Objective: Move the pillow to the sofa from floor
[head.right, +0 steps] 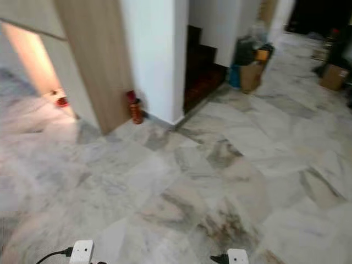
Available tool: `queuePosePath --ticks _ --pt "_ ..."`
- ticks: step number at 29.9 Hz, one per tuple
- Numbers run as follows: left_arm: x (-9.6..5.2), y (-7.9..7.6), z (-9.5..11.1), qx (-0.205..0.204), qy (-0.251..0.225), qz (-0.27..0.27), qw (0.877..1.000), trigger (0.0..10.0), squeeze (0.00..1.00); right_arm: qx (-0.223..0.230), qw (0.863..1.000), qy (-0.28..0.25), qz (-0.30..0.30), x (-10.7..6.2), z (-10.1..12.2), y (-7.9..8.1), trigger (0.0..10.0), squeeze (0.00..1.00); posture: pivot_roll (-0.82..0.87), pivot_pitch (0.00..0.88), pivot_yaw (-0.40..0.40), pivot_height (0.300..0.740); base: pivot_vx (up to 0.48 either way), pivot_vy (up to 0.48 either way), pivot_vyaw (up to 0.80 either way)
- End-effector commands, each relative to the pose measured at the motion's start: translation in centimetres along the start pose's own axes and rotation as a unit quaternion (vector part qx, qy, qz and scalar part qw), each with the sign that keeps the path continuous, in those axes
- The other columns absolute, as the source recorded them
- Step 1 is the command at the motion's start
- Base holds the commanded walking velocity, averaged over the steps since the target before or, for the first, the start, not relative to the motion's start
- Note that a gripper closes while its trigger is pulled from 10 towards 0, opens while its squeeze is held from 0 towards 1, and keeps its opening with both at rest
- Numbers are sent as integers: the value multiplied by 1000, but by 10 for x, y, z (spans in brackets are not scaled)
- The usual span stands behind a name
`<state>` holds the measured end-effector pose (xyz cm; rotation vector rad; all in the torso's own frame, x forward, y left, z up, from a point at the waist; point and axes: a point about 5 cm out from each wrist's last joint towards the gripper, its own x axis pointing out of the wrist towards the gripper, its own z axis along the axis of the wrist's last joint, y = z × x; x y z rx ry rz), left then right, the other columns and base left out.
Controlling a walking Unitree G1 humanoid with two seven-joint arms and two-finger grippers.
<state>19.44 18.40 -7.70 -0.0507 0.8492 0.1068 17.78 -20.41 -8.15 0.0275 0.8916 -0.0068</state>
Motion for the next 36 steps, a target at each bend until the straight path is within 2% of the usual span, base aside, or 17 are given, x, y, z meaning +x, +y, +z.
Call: queuePosePath --ticks 1,36 --pt "-15 60 -28 -12 56 56 997 10000 0 89 996 26 15 8 10 19 10000 0 98 0 -9 740 0 0 800" --pt "-15 61 -29 -19 60 59 996 10000 0 84 996 27 29 7 10 20 10000 0 96 0 -16 740 0 0 800"
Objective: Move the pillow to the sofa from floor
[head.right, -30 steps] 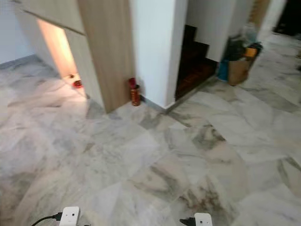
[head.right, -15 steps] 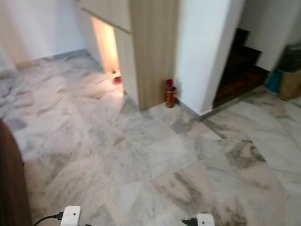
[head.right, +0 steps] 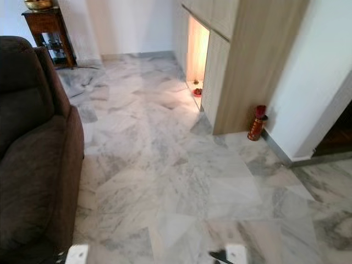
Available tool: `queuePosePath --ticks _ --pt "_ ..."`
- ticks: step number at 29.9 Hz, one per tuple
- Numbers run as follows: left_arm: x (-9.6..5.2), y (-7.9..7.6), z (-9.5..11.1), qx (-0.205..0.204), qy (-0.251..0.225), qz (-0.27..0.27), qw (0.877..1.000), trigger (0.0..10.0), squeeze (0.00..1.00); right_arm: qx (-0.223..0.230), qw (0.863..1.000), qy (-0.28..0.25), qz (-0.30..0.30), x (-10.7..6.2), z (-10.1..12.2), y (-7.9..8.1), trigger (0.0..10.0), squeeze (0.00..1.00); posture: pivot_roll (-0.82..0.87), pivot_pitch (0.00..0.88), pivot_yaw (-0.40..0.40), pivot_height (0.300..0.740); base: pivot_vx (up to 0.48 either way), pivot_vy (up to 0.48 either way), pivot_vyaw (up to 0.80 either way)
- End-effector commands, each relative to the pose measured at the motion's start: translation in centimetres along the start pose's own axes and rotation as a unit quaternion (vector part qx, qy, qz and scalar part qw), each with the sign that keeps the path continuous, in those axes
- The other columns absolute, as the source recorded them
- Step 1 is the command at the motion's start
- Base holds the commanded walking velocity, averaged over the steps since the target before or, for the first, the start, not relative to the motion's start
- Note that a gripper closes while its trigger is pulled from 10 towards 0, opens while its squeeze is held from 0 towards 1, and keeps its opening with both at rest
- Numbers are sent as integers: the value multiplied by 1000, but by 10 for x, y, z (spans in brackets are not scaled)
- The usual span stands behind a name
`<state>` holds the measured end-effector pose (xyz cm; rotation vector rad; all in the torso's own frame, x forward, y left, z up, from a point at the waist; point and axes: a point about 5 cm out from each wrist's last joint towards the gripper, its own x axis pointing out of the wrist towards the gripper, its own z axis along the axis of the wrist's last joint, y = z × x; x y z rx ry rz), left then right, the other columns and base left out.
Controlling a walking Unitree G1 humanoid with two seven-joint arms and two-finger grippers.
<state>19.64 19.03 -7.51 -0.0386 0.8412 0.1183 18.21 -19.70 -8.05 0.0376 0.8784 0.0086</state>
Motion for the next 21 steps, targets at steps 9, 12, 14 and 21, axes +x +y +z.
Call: queuePosePath --ticks 9,12,14,21 --pt "-15 56 -32 -28 65 58 996 10000 0 113 993 29 10 6 6 13 10000 0 100 0 -14 740 0 0 592" --pt "-15 56 -32 -31 67 61 995 10000 0 111 993 29 12 6 6 14 10000 0 102 0 -12 740 0 0 0" --pt "-15 56 -32 -30 67 59 996 10000 0 114 993 28 13 6 6 14 10000 0 105 0 -9 740 0 148 0" --pt "-14 57 -30 -28 65 59 996 10000 0 115 993 30 14 6 6 15 10000 0 108 0 -6 740 0 454 0"
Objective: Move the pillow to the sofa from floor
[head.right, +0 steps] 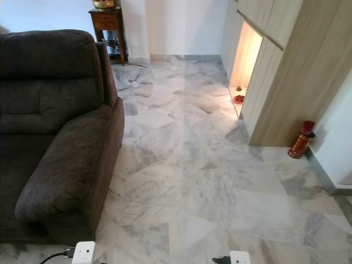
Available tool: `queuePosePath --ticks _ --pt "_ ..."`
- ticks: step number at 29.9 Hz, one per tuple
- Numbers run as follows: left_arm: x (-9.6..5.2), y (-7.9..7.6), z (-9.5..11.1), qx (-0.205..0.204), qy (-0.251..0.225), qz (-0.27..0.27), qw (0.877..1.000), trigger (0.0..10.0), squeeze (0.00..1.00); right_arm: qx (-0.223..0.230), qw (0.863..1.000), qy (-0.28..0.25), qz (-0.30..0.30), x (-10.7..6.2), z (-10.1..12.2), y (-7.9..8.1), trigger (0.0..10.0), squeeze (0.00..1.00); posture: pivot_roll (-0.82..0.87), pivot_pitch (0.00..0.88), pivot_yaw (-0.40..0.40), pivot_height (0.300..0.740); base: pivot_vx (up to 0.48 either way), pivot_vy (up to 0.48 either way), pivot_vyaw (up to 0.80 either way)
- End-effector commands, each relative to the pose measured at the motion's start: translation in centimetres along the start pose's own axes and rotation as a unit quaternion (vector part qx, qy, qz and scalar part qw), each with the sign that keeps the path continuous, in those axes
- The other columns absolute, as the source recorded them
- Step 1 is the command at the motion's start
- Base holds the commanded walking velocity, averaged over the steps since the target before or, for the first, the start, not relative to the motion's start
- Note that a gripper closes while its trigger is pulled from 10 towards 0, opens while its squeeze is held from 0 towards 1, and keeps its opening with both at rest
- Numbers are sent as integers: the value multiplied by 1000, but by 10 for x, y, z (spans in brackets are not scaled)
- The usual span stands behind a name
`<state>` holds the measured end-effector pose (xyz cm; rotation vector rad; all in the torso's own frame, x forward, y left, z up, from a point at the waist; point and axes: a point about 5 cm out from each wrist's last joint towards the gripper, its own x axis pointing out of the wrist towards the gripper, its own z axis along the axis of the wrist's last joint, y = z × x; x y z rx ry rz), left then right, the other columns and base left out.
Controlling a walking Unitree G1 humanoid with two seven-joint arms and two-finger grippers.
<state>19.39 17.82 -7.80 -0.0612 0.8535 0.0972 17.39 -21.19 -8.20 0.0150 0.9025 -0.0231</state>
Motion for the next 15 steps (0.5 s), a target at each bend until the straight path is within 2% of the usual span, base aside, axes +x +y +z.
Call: queuePosePath --ticks 1,15 --pt "-15 68 -24 -20 58 72 996 10000 0 119 992 20 35 9 14 31 10000 0 112 0 -3 740 0 480 0" --pt "-15 70 -23 -19 57 74 995 10000 0 118 992 20 37 9 14 33 10000 0 106 0 1 740 0 480 0"
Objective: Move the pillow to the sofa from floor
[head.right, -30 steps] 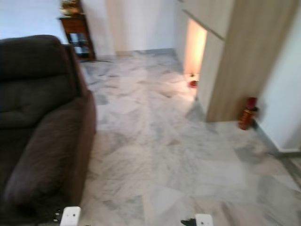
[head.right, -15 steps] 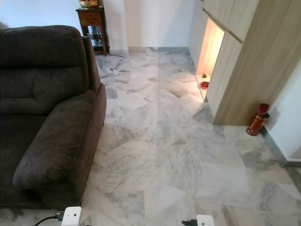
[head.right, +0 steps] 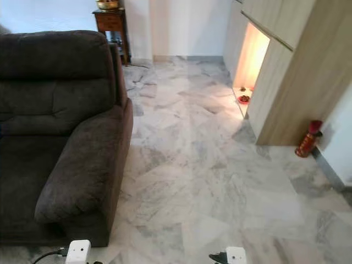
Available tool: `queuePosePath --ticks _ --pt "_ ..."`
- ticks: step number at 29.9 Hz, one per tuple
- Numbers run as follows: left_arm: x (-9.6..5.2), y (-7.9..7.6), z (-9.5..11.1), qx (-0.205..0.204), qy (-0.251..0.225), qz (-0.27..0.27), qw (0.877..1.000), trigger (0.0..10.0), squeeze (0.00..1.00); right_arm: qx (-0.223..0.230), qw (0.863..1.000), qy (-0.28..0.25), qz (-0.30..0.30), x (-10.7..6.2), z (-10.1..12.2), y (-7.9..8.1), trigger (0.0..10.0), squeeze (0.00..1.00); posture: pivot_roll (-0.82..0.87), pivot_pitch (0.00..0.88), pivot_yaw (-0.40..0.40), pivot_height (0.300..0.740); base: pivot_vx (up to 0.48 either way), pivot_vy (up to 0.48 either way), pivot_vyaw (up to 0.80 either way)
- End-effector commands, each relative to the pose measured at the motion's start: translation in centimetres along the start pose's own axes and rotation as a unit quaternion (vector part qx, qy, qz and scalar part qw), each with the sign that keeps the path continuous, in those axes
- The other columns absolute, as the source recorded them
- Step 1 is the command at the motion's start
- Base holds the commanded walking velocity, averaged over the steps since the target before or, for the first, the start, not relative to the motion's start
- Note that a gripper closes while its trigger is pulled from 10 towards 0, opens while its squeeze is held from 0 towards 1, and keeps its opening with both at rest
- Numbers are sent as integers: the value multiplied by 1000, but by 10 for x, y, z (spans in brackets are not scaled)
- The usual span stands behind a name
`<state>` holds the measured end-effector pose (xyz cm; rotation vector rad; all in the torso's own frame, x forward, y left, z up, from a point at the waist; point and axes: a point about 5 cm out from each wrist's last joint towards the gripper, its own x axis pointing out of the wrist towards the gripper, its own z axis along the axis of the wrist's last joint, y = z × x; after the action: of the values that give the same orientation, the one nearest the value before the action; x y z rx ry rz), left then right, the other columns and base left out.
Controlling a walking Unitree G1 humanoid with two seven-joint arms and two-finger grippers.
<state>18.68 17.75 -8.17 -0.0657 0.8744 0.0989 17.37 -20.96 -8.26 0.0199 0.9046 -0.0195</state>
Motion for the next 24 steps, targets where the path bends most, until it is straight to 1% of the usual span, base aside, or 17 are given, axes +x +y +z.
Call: queuePosePath --ticks 1,7,17,18,19,22,24 --pt "-13 70 -15 -17 46 74 996 10000 0 116 992 19 35 9 14 30 10000 0 103 0 1 740 0 480 0" --pt "-12 71 -14 -17 45 75 996 10000 0 115 993 18 35 10 15 30 10000 0 102 0 -1 740 0 480 0" --pt "-13 71 -15 -19 47 76 996 10000 0 98 994 16 45 10 17 31 10000 0 102 0 -2 740 0 480 0" --pt "-13 71 -15 -19 47 76 996 10000 0 89 995 15 46 10 18 31 10000 0 102 0 1 740 0 480 800" --pt "-13 72 -15 -19 47 76 996 10000 0 90 995 14 47 10 18 31 10000 0 104 0 3 740 0 480 800" --pt "-13 72 -15 -17 48 77 996 10000 0 107 993 13 45 10 17 33 10000 0 113 0 5 740 0 480 800" --pt "-13 74 -15 -17 47 78 996 10000 0 110 993 15 47 10 17 34 10000 0 121 0 6 740 0 480 0"
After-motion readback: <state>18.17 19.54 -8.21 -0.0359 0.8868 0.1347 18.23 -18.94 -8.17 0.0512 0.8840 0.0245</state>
